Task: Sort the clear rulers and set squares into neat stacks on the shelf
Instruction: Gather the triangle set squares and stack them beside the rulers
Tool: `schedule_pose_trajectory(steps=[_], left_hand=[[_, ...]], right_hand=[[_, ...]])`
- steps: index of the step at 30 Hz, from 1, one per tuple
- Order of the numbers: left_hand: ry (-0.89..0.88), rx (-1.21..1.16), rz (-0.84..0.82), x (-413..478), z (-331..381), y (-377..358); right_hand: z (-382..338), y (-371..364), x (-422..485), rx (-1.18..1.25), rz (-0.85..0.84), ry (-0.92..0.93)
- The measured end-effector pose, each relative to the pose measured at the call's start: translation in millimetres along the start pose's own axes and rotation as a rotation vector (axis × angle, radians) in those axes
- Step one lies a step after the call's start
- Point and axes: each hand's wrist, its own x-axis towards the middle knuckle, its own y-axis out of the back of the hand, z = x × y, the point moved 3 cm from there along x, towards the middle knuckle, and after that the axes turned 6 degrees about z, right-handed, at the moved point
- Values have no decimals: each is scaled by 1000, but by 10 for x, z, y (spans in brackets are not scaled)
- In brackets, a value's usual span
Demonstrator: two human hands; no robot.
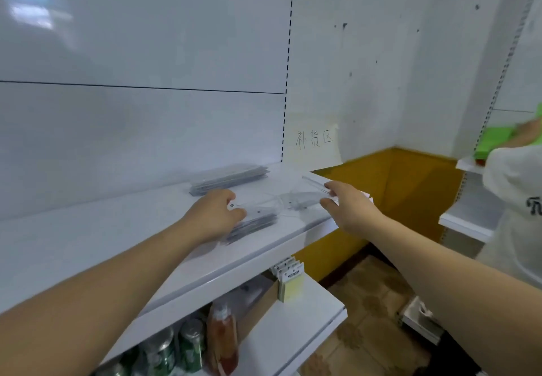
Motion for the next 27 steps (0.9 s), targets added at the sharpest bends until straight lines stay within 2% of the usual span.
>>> schedule_pose_trajectory(steps=[6,16,24,27], left_hand=[[96,39,61,-45,11,-36],[352,156,130,-155,142,-123],[383,-21,205,-325,176,-260],[373,-6,215,-383,170,-231]], right_hand=[[106,-276,475,10,-83,112],[328,-449,874,66,-245,343],[403,-479,974,89,-296,465],[414,-485,1004,47,-335,493]])
